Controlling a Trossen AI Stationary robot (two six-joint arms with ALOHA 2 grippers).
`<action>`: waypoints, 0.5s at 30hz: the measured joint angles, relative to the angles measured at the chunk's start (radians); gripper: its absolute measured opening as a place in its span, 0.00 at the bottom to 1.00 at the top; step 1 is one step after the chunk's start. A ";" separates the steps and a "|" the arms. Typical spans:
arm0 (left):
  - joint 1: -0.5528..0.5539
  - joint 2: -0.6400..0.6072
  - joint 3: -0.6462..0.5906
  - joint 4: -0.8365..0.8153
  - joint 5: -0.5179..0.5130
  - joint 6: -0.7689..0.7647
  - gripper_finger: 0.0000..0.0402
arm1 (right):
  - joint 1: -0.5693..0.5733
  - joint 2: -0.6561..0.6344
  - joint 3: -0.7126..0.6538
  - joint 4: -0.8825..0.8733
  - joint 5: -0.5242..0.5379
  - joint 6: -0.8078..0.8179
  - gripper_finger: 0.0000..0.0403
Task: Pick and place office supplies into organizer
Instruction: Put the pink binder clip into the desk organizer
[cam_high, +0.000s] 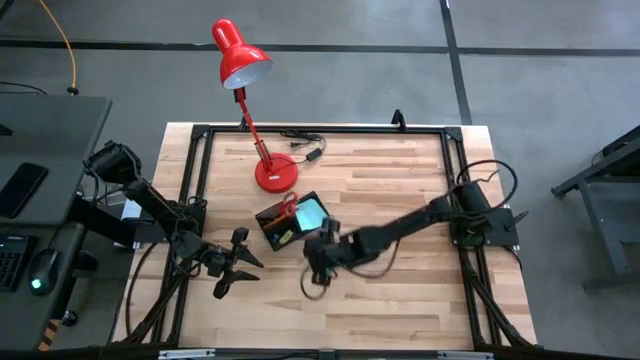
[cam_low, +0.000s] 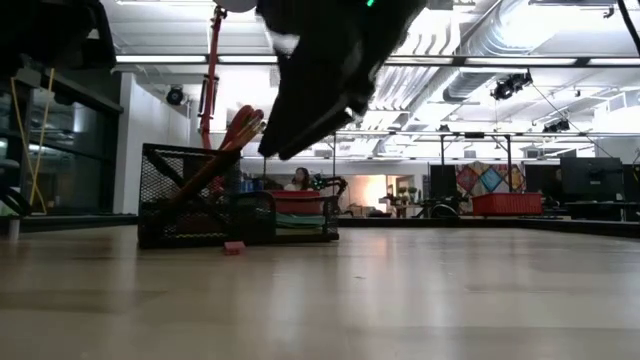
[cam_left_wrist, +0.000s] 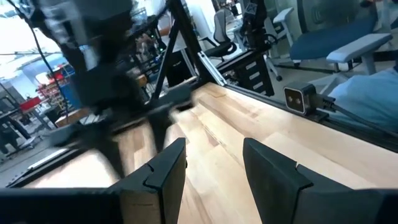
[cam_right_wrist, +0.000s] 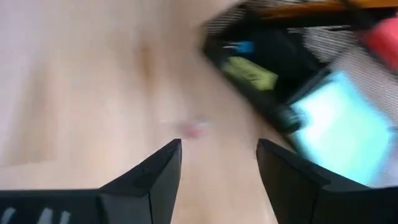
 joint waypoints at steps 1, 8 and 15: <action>0.000 0.000 0.000 0.002 0.000 0.000 0.38 | 0.018 0.002 -0.005 0.018 0.000 0.011 0.50; 0.000 0.000 0.000 0.046 -0.046 0.029 0.38 | 0.076 0.016 -0.245 0.458 0.072 0.134 0.59; 0.000 0.000 0.000 0.146 -0.070 0.104 0.38 | 0.080 0.020 -0.433 0.794 0.163 0.251 0.59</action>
